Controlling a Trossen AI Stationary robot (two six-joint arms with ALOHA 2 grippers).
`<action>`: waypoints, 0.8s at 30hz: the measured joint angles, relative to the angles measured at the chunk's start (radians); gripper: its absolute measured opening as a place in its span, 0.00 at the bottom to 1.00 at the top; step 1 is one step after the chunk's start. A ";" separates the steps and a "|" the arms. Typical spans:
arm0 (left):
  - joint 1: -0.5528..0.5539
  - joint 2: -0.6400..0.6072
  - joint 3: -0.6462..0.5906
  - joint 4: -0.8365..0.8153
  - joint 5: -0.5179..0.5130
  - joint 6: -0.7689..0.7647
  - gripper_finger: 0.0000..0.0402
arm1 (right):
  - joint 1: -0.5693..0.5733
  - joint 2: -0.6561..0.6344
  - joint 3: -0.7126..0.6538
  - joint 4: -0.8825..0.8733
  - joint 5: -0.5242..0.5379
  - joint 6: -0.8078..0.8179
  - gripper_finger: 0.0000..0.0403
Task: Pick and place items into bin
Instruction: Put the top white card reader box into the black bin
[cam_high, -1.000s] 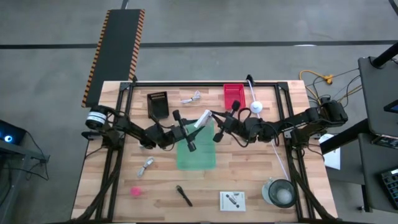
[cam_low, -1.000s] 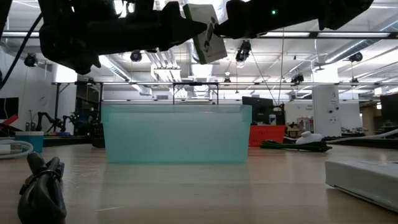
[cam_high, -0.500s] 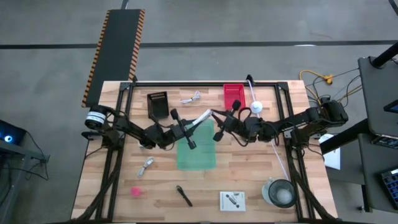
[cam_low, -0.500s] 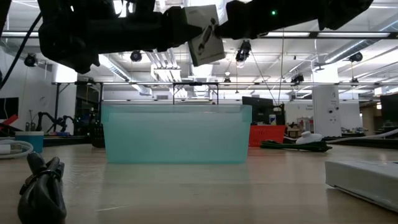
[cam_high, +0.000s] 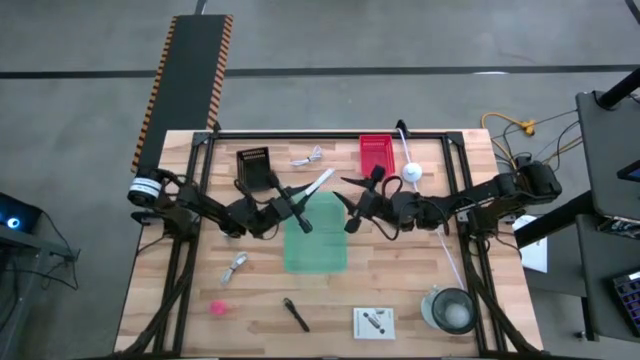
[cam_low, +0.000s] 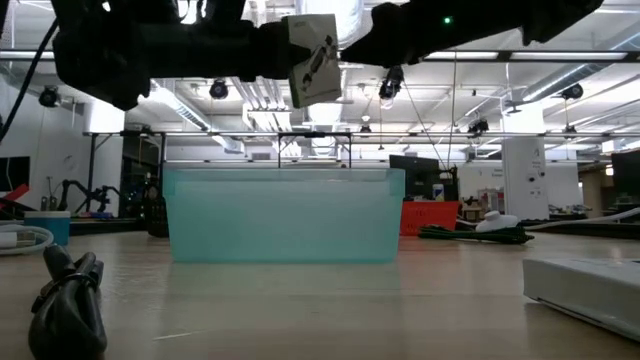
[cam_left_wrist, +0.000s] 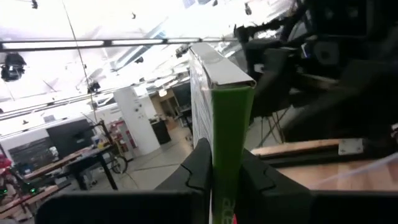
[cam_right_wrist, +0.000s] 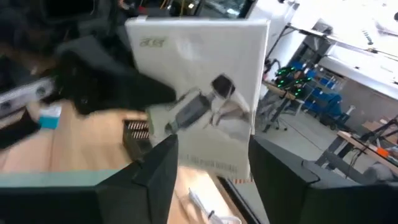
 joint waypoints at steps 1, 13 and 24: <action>0.001 -0.014 -0.007 -0.017 -0.003 -0.001 0.04 | 0.011 -0.008 0.000 -0.041 0.002 0.005 0.47; 0.000 -0.145 -0.103 -0.127 -0.014 -0.011 0.04 | 0.163 -0.098 -0.050 -0.226 -0.046 0.062 0.41; -0.002 -0.156 -0.153 -0.123 -0.010 -0.062 0.04 | 0.159 -0.131 -0.142 -0.212 -0.415 0.050 0.32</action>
